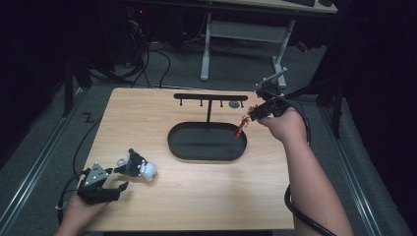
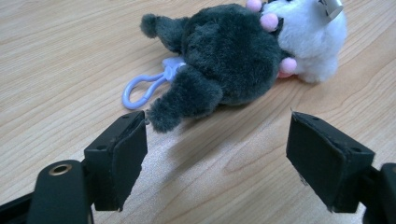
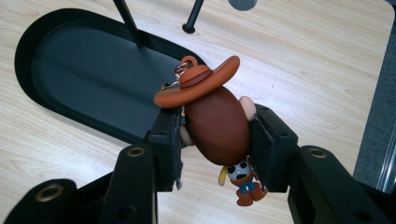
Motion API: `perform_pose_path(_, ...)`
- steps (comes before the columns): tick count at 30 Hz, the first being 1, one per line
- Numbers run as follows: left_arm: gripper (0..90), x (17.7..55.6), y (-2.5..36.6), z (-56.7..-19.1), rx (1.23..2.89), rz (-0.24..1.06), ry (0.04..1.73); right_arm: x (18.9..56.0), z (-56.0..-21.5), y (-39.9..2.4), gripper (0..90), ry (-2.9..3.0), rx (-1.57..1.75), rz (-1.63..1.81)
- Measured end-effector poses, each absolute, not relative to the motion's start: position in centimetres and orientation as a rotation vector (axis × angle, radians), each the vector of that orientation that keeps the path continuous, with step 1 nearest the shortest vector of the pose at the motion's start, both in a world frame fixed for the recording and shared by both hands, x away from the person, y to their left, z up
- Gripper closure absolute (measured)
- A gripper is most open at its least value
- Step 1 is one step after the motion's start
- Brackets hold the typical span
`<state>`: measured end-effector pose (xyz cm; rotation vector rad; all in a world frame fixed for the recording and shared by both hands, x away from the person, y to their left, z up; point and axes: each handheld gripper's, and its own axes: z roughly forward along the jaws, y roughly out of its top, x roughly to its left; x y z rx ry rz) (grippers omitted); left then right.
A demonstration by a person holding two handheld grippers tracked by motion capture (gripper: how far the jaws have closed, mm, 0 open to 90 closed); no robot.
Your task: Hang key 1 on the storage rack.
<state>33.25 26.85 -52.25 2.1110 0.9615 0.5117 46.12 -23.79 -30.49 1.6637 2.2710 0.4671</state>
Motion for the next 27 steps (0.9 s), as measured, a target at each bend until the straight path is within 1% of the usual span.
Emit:
perform_pose_path(20,21.0,33.3,27.1,-52.4,2.108,0.512,0.970,49.3,-30.1,-23.7,57.7,2.221,1.710,0.529)
perform_pose_path(27,21.0,33.4,27.3,-52.4,2.101,0.508,0.979,50.3,-30.9,-23.8,57.7,2.206,1.736,0.533)
